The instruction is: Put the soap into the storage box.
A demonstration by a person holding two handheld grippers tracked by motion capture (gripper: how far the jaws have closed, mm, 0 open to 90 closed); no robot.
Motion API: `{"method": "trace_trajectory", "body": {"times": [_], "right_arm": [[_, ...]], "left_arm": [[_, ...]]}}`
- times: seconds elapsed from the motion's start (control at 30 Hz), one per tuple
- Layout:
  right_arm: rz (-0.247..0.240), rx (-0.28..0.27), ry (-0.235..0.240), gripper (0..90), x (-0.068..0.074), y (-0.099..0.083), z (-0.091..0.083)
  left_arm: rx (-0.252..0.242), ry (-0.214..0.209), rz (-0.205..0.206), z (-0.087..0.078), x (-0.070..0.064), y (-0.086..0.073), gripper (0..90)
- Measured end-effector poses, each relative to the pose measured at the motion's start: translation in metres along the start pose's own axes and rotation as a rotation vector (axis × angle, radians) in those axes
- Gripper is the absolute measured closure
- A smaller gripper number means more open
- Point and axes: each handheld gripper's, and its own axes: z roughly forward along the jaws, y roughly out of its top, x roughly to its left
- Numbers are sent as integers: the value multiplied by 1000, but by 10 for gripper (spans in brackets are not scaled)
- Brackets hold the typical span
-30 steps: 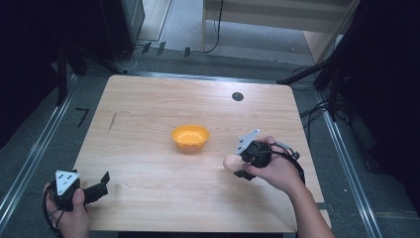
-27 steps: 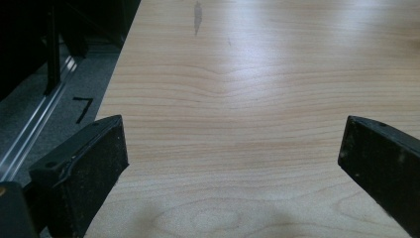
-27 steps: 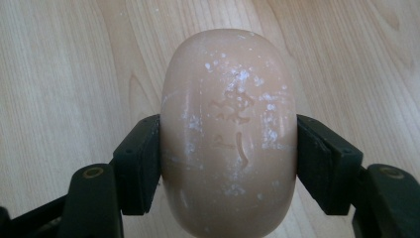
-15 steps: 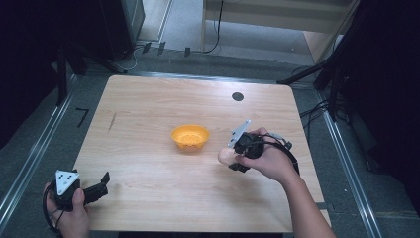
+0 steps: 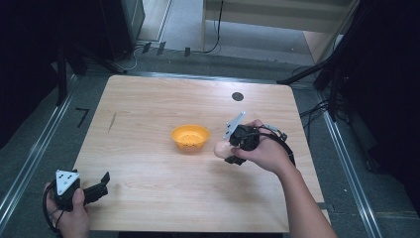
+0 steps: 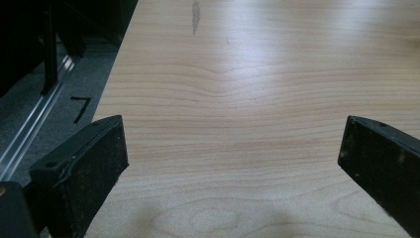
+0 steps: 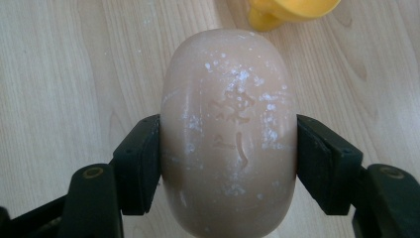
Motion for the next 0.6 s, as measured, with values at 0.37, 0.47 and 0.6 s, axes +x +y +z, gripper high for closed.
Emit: {"method": "trace_trajectory", "body": {"times": [0.37,0.47,0.6], "right_arm": [[-36,1,4,337,-8,17,5],[-33,6,7,336,-9,21,5],[-41,-10,13,336,-13,27,5]], "left_arm": [[-1,-1,-3,0,0,0,0],[-1,-1,-3,0,0,0,0],[-2,-3,-4,0,0,0,0]]}}
